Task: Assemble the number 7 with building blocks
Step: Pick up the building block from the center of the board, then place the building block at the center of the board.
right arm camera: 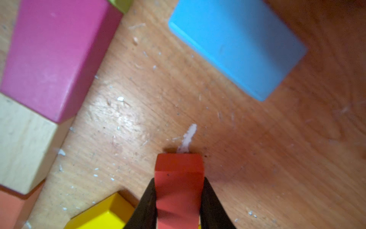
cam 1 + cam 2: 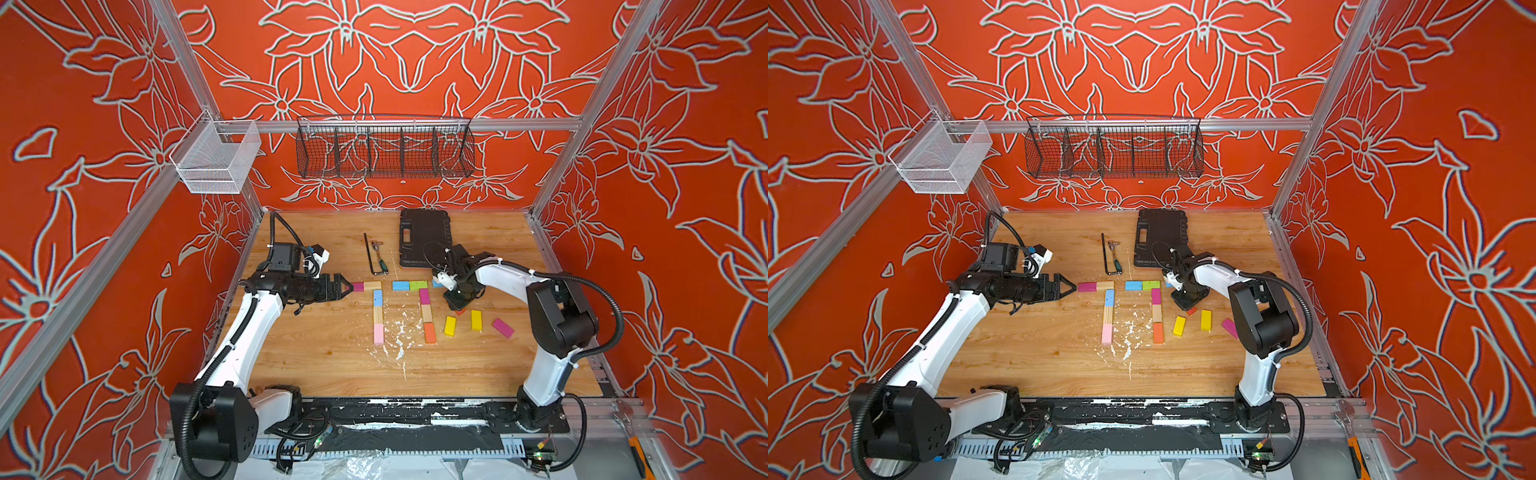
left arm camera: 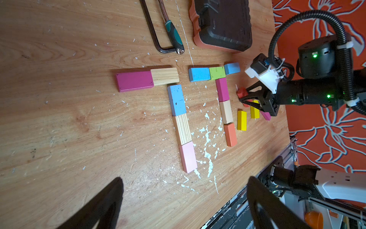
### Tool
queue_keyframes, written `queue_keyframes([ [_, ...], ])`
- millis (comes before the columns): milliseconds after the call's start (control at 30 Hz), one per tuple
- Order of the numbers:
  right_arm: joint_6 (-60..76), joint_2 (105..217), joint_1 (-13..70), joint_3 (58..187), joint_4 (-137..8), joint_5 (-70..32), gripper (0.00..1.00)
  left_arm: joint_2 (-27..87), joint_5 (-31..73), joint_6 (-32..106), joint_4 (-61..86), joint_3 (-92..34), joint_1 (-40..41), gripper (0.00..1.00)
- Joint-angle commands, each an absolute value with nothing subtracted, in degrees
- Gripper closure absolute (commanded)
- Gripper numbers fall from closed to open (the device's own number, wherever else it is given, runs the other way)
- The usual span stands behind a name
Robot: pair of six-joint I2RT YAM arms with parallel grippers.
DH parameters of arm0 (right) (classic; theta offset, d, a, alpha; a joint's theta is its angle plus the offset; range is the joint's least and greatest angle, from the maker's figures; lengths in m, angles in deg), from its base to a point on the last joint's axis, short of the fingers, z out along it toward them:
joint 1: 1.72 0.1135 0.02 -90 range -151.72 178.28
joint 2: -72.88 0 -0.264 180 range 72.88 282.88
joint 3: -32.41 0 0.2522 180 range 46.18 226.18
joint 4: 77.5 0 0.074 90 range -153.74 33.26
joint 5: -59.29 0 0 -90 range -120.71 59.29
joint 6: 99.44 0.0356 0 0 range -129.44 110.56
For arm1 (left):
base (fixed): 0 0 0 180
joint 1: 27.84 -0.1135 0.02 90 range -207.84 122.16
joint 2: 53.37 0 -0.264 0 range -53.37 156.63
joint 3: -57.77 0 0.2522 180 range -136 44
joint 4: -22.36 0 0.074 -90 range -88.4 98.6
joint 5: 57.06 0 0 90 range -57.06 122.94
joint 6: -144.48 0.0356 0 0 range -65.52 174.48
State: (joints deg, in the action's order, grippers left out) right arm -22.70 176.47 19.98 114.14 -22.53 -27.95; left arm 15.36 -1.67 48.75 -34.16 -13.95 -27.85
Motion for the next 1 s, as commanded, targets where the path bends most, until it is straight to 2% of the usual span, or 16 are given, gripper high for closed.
queue_keyframes([
  [0,-16.86,169.91,18.08,113.59,-23.12,-29.03,0.71,14.10,-1.78,50.00,-34.47,-13.65,-28.24,0.06],
  [300,5.59,154.40,13.61,108.74,-28.84,-30.90,0.72,13.29,-0.21,49.74,-34.64,-13.39,-28.20,0.06],
  [367,13.19,151.88,12.31,107.98,-29.46,-30.52,0.84,13.26,-0.12,49.74,-34.64,-13.48,-28.20,0.05],
  [500,24.38,149.02,10.02,106.68,-30.61,-27.80,0.87,13.43,0.24,49.58,-34.73,-13.37,-28.20,0.06],
  [700,42.36,149.60,6.31,104.21,-31.40,-21.42,0.92,13.57,0.77,49.47,-34.82,-13.40,-28.22,0.06],
  [900,59.69,156.09,4.95,104.29,-29.17,-14.66,0.92,13.59,1.30,49.30,-34.99,-13.40,-28.20,0.06],
  [967,65.17,158.14,5.03,103.51,-30.88,-12.63,0.95,13.56,1.51,49.30,-35.08,-13.48,-28.20,0.06],
])
